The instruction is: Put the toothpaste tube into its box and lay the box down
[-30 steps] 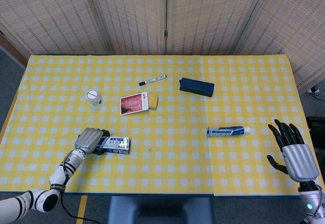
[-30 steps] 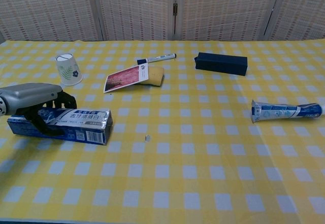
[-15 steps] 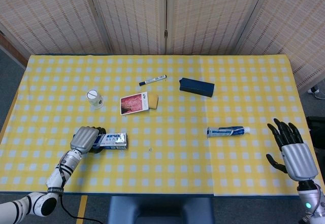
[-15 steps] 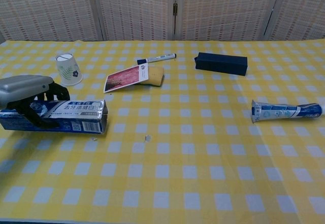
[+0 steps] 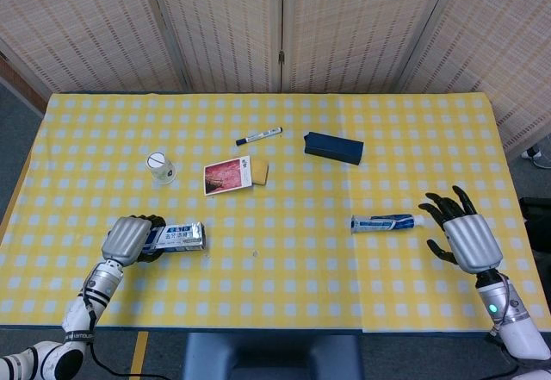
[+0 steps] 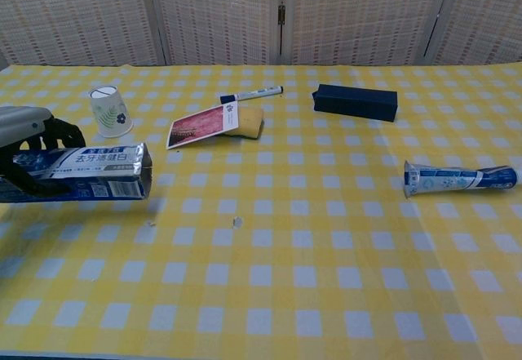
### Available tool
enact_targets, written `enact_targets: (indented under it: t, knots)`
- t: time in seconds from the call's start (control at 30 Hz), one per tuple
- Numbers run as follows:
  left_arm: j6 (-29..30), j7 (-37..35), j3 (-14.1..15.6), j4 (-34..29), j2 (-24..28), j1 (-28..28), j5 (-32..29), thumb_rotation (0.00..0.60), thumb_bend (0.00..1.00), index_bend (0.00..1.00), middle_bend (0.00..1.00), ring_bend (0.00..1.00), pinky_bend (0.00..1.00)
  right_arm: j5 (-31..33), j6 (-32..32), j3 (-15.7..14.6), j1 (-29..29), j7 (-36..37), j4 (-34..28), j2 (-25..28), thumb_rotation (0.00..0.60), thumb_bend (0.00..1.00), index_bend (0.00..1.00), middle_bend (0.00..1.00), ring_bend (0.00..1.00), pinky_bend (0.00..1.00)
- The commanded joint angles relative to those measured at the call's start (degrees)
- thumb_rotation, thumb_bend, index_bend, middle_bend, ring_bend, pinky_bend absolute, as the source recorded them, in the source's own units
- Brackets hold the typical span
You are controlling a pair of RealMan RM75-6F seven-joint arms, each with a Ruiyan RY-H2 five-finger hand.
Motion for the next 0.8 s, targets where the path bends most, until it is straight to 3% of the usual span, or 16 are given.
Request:
enact_targets:
  t: [0.03, 0.4, 0.8]
  knots:
    - [1.12, -0.82, -0.17, -0.23, 0.28, 0.71, 0.49, 0.6, 0.33, 0.54, 0.64, 0.57, 0.57, 2.27, -7.14, 0.47, 4.68, -0.48, 4.37, -2.99, 0.6, 0.31, 0.3, 0.22, 0.25, 0.07]
    - [2.02, -1.93, -0.24, -0.13, 1.07, 1.92, 1.03, 0.6, 0.33, 0.55, 0.64, 0.57, 0.57, 4.56, -11.24, 0.09, 8.15, 0.54, 14.43, -11.7, 0.6, 0.31, 0.32, 0.24, 0.27, 0.12]
    - [2.46, -2.83, -0.39, -1.14, 2.87, 2.76, 1.79, 0.6, 0.33, 0.55, 0.64, 0.57, 0.57, 7.66, -15.31, 0.01, 11.07, -7.89, 16.33, -16.43, 0.6, 0.31, 0.33, 0.24, 0.28, 0.12]
